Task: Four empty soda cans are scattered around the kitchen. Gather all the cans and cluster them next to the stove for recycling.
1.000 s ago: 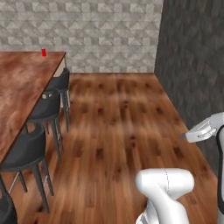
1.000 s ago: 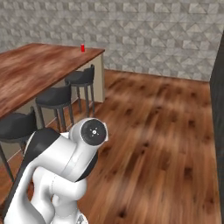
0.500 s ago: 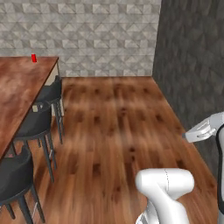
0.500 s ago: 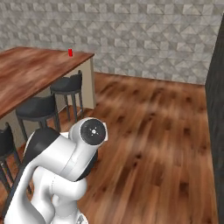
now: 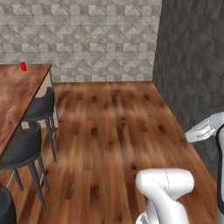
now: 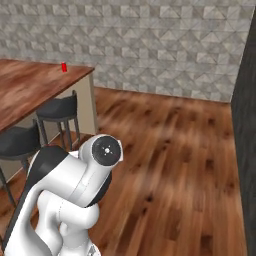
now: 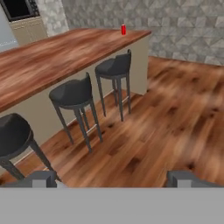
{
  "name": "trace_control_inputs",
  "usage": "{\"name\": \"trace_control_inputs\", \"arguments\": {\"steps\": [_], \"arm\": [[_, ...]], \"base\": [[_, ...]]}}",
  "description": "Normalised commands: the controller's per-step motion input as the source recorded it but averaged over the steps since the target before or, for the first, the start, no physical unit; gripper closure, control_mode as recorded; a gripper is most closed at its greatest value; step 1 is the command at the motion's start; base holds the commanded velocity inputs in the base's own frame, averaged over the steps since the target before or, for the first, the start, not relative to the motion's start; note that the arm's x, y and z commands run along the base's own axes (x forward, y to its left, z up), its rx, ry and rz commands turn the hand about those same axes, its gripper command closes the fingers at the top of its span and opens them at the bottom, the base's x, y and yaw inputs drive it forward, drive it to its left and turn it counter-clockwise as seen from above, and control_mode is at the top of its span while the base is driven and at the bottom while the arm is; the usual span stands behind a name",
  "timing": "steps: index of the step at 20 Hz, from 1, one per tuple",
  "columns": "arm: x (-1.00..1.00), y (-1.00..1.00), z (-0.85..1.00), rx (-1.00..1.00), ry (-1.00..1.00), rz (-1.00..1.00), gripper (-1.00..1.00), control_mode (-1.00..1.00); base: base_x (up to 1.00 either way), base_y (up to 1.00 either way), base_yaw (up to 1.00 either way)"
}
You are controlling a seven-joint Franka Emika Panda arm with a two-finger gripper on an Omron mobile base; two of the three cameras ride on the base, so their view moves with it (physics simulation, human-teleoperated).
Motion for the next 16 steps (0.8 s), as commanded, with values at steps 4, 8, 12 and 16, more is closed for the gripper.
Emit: {"name": "trace_control_inputs", "arguments": {"steps": [4, 8, 12, 16], "arm": [[0.0, 0.0, 0.0, 0.0, 0.0, 0.0, -1.0, 1.0], [0.0, 0.0, 0.0, 0.0, 0.0, 0.0, -1.0, 1.0], [0.0, 0.0, 0.0, 0.0, 0.0, 0.0, -1.0, 1.0], [0.0, 0.0, 0.0, 0.0, 0.0, 0.0, -1.0, 1.0]], "base": [[0.8, -0.14, 0.0], [0.75, -0.12, 0.0], [0.74, -0.12, 0.0], [0.73, -0.1, 0.0]]}}
